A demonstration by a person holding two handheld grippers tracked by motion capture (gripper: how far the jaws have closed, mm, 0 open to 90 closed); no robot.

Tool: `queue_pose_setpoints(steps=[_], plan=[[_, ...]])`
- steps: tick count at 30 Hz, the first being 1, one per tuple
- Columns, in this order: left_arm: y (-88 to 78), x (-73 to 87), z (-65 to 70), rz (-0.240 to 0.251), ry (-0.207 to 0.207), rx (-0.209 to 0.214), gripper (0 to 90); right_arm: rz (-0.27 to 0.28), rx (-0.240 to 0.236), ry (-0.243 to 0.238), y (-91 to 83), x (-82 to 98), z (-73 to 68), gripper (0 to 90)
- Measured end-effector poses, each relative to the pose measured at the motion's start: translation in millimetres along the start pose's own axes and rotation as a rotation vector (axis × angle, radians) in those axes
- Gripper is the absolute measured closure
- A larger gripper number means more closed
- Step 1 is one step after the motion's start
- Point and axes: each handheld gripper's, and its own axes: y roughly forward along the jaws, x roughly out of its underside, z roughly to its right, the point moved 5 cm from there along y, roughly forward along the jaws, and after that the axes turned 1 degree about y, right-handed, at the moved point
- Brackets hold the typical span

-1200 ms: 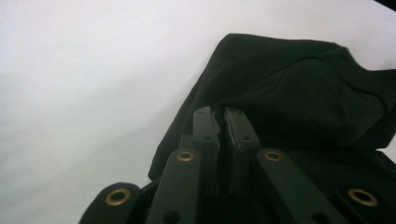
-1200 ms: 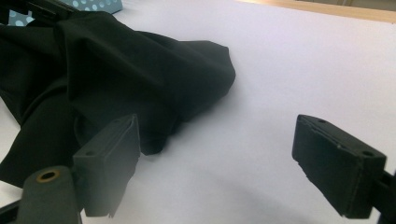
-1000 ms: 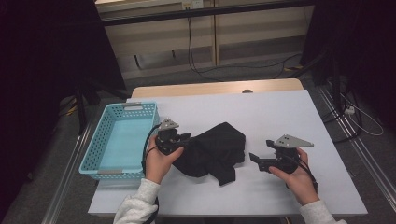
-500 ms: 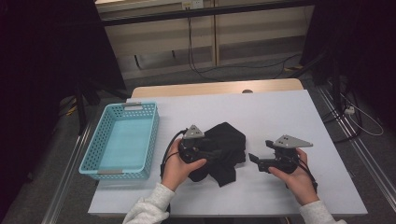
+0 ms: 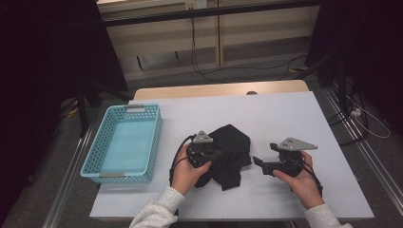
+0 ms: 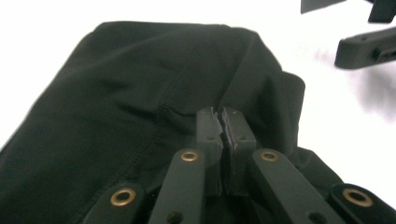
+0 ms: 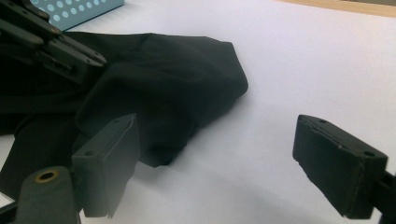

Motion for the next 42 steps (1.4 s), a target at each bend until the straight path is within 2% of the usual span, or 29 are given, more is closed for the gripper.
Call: queue_pose_setpoints(steps=[4,6,11,13,14,17,21,24,28,31,34,35,37,39,42], plan=[[-24.4,-10.0,-15.3,0.063,-0.038,-0.032,87.3,0.002,0.000,0.001,-0.5,-0.2,0.0,14.7],[-37.5,-12.8,-25.7,0.092,-0.058,-0.063,87.4,0.000,0.001,0.001,-0.5,-0.2,0.1,14.7],[-61.4,-11.2,-50.5,0.136,-0.117,-0.131,87.4,0.006,0.002,0.000,-1.0,-0.6,0.8,14.7],[-65.0,-8.2,-55.6,0.128,-0.124,-0.155,87.4,0.003,0.003,0.002,-0.9,-0.2,0.7,14.7],[-64.2,-6.6,-56.1,0.124,-0.128,-0.152,87.4,0.002,0.000,0.002,-0.7,-0.1,0.5,14.7],[-57.8,-0.6,-57.1,0.090,-0.123,-0.156,87.3,0.001,0.000,0.000,-0.1,-0.3,-0.2,14.7],[-53.0,7.0,-62.8,0.053,-0.127,-0.187,87.2,0.005,-0.001,-0.002,-1.1,-0.6,0.2,14.8],[-55.7,10.4,-68.9,0.050,-0.142,-0.209,87.2,0.006,0.002,0.002,-1.9,-0.5,1.4,14.7],[-55.4,9.4,-65.6,0.048,-0.129,-0.186,86.3,0.007,0.001,-0.001,-1.6,-0.6,1.0,14.7],[-56.7,3.6,-59.6,0.055,-0.104,-0.179,81.5,0.005,-0.002,0.001,-1.4,-0.9,0.3,14.7],[-58.2,-3.6,-51.7,0.064,-0.063,-0.168,69.9,0.005,-0.002,-0.001,-1.3,-0.9,0.0,14.7],[-58.5,-6.2,-48.7,0.073,-0.058,-0.171,63.7,0.005,-0.002,0.000,-1.2,-0.9,0.1,14.7],[-58.2,-10.6,-42.7,0.079,-0.040,-0.161,57.5,0.005,-0.003,0.002,-1.3,-0.8,0.2,14.7],[-56.2,-13.6,-35.7,0.081,-0.028,-0.136,49.6,0.006,-0.003,-0.001,-1.3,-0.9,0.2,14.7],[-50.0,-15.5,-26.0,0.064,0.013,-0.115,44.3,0.006,-0.004,0.001,-1.4,-0.9,0.1,14.7]])
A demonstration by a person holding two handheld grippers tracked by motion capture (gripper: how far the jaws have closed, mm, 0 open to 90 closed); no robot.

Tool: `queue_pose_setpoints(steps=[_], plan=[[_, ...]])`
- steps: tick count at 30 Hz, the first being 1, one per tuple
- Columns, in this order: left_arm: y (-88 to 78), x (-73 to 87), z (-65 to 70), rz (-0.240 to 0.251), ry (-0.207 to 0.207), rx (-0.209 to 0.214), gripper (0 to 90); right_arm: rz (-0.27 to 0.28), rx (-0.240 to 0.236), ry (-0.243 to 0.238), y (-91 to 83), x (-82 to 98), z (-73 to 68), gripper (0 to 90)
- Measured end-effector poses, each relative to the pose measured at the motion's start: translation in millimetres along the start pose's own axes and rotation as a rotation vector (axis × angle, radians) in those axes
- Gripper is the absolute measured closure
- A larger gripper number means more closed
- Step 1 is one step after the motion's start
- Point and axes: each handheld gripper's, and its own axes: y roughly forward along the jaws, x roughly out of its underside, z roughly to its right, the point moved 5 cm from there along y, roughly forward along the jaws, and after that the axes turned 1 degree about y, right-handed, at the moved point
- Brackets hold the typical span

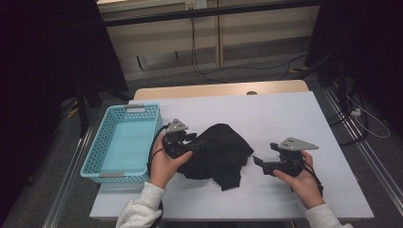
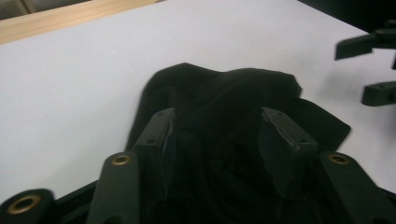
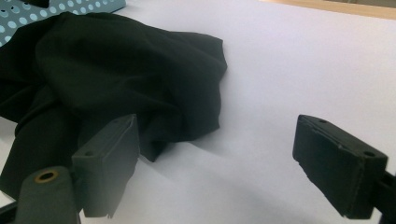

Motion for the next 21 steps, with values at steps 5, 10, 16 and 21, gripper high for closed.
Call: queue_pose_setpoints(steps=[5,10,16,21], plan=[[19.1,4.0,21.6,-0.041,0.066,0.054,38.2,-0.003,-0.004,-0.002,0.3,0.3,-0.2,14.7],[30.8,4.9,37.8,-0.050,0.111,0.086,34.4,0.000,0.001,0.001,-0.2,0.1,1.0,14.7],[50.0,21.2,41.4,-0.116,0.123,0.088,34.5,0.000,0.000,-0.002,0.0,0.3,0.4,14.7],[61.8,34.4,41.3,-0.158,0.134,0.074,44.9,-0.008,0.003,0.004,0.5,1.0,1.1,14.7]])
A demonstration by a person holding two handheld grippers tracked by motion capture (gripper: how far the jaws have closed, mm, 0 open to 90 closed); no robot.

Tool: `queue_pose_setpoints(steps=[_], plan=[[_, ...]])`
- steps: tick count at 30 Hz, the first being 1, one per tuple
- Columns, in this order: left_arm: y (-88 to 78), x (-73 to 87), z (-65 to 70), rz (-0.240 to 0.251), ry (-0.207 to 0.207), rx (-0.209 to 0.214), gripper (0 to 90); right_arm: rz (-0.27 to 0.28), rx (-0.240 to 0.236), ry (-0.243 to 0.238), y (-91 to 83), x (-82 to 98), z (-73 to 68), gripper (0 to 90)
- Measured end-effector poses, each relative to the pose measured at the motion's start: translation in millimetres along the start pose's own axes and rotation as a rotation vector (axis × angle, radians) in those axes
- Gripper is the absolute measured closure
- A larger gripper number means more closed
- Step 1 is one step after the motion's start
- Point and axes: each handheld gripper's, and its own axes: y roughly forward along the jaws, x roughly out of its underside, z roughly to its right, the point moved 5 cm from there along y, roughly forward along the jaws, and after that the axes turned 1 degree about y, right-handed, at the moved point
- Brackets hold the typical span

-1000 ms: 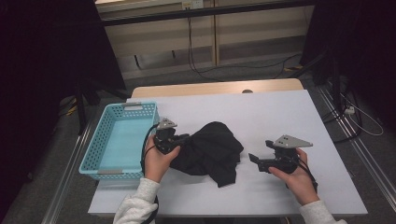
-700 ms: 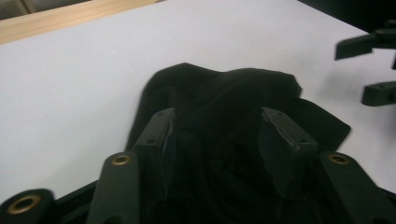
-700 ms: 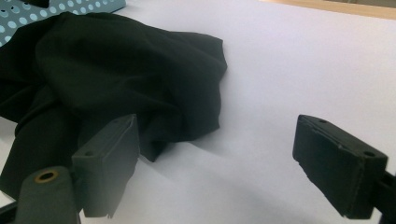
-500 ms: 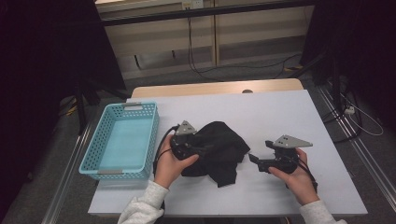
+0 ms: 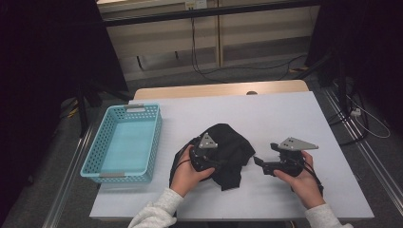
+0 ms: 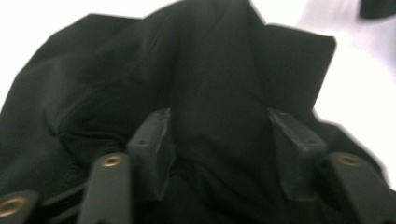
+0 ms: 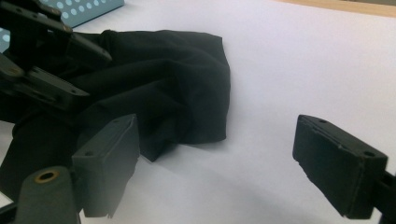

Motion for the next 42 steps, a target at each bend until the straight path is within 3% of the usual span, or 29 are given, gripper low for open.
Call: queue_pose_setpoints(steps=[1,3,6,9,12,15,18,23,27,32,39,42], plan=[[0.5,0.9,-1.0,0.000,0.004,-0.004,47.3,-0.001,-0.001,0.000,0.2,0.1,-0.1,14.7],[-1.7,1.5,-4.1,0.004,0.003,-0.022,60.8,-0.001,-0.002,-0.003,0.1,-0.1,-0.5,14.7],[-6.2,2.0,-8.7,0.011,-0.036,-0.031,75.7,0.000,-0.003,-0.003,0.0,0.0,-0.5,14.7],[-7.7,2.7,-11.3,0.016,-0.072,-0.029,83.8,-0.004,-0.001,-0.004,0.6,0.5,-0.3,14.7],[-16.5,-2.1,-13.8,0.048,-0.117,-0.015,85.0,-0.003,-0.001,-0.007,0.8,0.3,-1.1,14.7],[-36.2,-10.6,-22.3,0.115,-0.172,-0.003,85.3,0.000,0.001,-0.005,0.6,-0.1,-0.5,14.7],[-57.7,-15.2,-34.2,0.182,-0.225,-0.012,85.3,-0.005,0.001,-0.005,0.9,0.4,0.0,14.7],[-80.8,-13.8,-52.5,0.241,-0.280,-0.047,85.4,-0.010,-0.007,-0.019,4.6,-0.8,-4.6,15.0],[-86.9,-8.2,-63.1,0.256,-0.314,-0.068,85.4,-0.015,-0.020,-0.034,10.5,-3.1,-12.6,15.1],[-85.0,-4.6,-66.5,0.250,-0.323,-0.081,85.4,-0.045,-0.059,-0.070,25.8,-4.8,-31.3,17.6],[-72.1,-3.4,-58.8,0.219,-0.311,-0.054,85.3,-0.087,-0.137,-0.128,46.7,-5.3,-57.2,25.1],[-69.4,-4.1,-55.4,0.210,-0.305,-0.042,85.3,-0.128,-0.127,-0.169,55.5,-4.0,-66.0,35.5]])
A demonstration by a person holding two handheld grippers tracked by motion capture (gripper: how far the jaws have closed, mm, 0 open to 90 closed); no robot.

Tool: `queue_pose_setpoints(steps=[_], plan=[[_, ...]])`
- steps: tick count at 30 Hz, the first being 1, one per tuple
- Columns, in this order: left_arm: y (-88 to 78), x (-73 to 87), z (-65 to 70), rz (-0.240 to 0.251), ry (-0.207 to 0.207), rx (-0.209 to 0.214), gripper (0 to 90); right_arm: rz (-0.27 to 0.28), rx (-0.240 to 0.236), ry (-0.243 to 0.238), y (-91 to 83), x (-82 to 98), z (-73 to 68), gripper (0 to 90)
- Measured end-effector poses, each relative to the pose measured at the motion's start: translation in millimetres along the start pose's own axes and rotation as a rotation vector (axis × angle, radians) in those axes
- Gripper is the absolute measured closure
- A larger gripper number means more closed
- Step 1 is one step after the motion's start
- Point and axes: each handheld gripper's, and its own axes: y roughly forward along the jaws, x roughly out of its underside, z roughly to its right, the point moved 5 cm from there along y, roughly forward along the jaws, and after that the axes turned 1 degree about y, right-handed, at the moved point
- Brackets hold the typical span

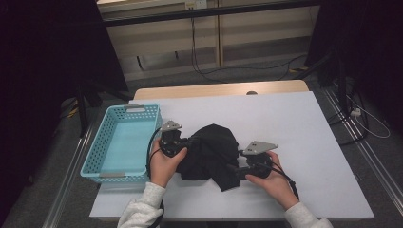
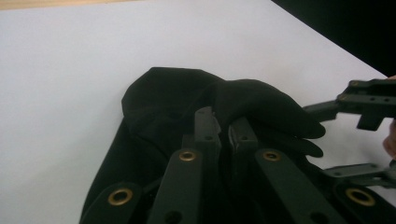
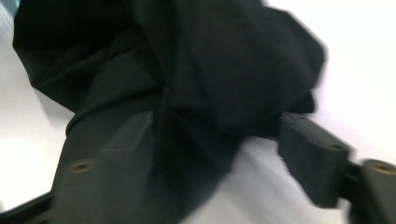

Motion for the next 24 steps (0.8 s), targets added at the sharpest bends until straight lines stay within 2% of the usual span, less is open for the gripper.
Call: queue_pose_setpoints(steps=[1,2,3,4,6,11,13,15,18,21,24], plan=[[0.1,-0.2,0.8,0.003,0.001,0.003,85.3,-0.001,0.020,-0.004,2.9,-0.9,0.4,37.4],[-0.3,-0.5,1.0,0.005,0.005,0.006,85.2,-0.010,0.035,-0.003,5.3,-1.3,2.0,43.6],[-0.9,-0.6,1.2,0.003,0.006,0.007,85.3,-0.009,0.047,-0.004,7.1,-1.6,4.6,55.3],[-1.7,-1.0,1.2,0.008,0.004,0.007,85.3,-0.001,0.034,0.004,7.9,-1.8,7.0,68.0],[-3.1,-1.9,1.0,0.010,0.001,0.012,85.2,0.021,0.023,0.029,6.0,-3.4,12.8,81.8],[-2.9,-4.3,3.8,0.014,0.009,0.036,85.3,0.089,0.036,0.075,-19.3,-15.1,28.6,83.4],[-3.0,-7.5,8.5,0.025,0.015,0.057,85.3,0.124,0.044,0.091,-34.3,-21.0,33.9,83.4],[-3.1,-11.8,15.4,0.029,0.028,0.081,85.3,0.141,0.032,0.108,-49.1,-26.4,36.5,83.4],[-1.8,-17.9,23.4,0.035,0.041,0.107,85.3,0.145,0.039,0.094,-67.4,-32.1,38.3,83.4],[1.3,-22.3,26.0,0.037,0.050,0.112,85.4,0.169,0.040,0.103,-77.4,-34.4,40.6,83.3],[4.6,-24.8,22.3,0.052,0.045,0.097,85.7,0.189,0.082,0.116,-78.1,-35.0,44.4,81.9]])
